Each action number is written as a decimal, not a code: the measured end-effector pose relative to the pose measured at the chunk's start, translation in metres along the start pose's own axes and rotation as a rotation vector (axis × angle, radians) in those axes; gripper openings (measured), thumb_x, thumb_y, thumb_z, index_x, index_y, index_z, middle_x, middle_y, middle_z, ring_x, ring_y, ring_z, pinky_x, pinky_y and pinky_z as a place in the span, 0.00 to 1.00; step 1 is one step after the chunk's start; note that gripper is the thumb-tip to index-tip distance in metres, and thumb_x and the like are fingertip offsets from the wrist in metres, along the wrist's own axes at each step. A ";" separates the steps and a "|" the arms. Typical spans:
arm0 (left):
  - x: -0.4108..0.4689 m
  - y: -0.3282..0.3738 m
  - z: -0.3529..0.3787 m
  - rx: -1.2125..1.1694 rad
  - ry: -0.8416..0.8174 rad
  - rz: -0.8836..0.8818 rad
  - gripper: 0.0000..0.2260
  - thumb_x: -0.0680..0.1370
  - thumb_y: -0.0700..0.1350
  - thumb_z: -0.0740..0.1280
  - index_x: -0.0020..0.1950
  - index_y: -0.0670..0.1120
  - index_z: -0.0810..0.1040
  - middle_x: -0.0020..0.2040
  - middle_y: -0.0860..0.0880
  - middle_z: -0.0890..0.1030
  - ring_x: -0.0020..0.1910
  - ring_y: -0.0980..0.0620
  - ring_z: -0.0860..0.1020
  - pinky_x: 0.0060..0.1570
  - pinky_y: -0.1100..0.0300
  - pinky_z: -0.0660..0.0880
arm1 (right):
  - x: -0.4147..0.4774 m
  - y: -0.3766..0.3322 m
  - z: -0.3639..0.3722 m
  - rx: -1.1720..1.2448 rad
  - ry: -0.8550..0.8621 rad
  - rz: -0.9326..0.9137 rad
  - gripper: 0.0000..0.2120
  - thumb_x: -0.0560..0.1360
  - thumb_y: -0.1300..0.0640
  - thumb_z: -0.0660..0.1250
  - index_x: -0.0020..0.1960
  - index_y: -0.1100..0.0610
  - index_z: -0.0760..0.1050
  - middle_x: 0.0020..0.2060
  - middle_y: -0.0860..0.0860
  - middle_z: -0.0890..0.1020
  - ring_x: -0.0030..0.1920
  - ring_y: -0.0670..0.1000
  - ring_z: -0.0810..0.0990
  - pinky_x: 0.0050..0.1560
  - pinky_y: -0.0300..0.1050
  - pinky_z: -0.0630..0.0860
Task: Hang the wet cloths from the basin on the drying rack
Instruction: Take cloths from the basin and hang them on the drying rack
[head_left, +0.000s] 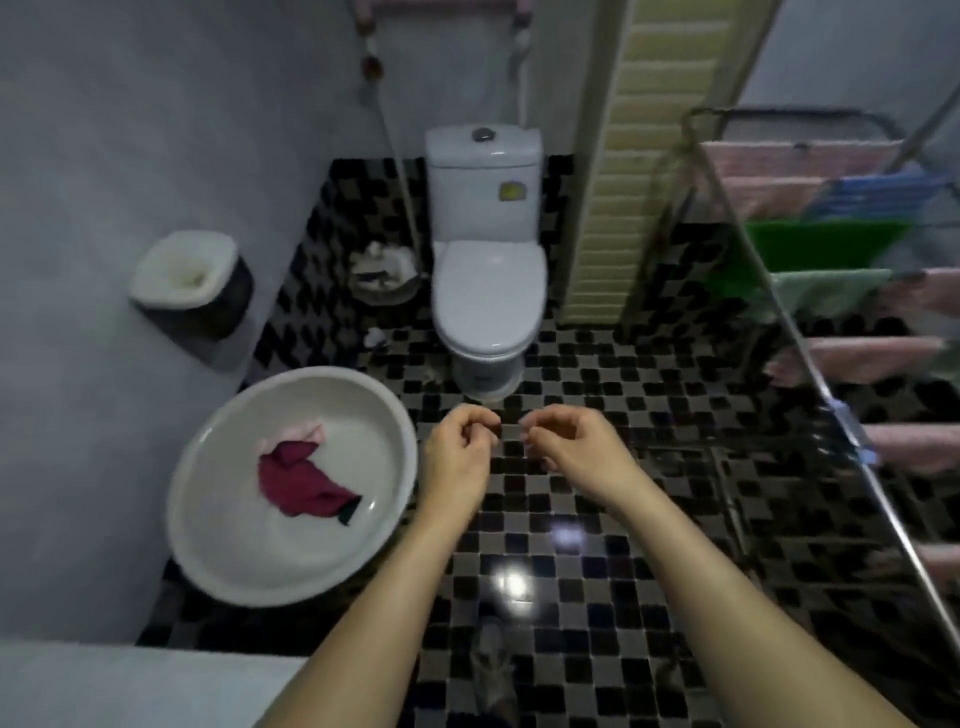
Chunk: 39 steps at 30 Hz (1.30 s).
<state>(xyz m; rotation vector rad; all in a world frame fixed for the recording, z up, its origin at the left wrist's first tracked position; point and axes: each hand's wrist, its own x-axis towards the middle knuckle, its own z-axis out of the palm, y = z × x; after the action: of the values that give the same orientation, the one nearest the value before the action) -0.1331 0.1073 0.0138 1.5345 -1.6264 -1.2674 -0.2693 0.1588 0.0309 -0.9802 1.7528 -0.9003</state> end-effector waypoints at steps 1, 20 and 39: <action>0.009 -0.011 -0.011 0.013 0.052 -0.043 0.10 0.79 0.39 0.61 0.46 0.51 0.79 0.43 0.52 0.82 0.43 0.56 0.79 0.38 0.66 0.70 | 0.010 -0.004 0.017 -0.010 -0.056 0.010 0.08 0.78 0.58 0.66 0.56 0.52 0.79 0.48 0.49 0.83 0.49 0.49 0.82 0.51 0.44 0.80; 0.087 -0.212 -0.107 0.784 -0.402 -0.542 0.27 0.77 0.45 0.63 0.76 0.52 0.61 0.75 0.53 0.60 0.70 0.43 0.61 0.66 0.49 0.64 | 0.137 0.018 0.239 -0.335 -0.590 0.188 0.33 0.75 0.72 0.58 0.76 0.50 0.59 0.75 0.59 0.63 0.73 0.59 0.65 0.69 0.55 0.68; 0.181 -0.226 -0.148 0.524 0.133 -0.692 0.18 0.75 0.42 0.63 0.64 0.51 0.78 0.71 0.46 0.70 0.68 0.40 0.68 0.67 0.50 0.66 | 0.175 0.001 0.231 0.065 -0.296 0.233 0.20 0.77 0.52 0.69 0.28 0.57 0.75 0.23 0.51 0.74 0.24 0.48 0.75 0.27 0.42 0.76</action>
<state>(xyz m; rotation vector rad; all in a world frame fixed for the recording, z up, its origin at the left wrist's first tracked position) 0.0615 -0.0804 -0.1673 2.6040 -1.4518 -1.0487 -0.1023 -0.0342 -0.1062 -0.8025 1.5382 -0.6252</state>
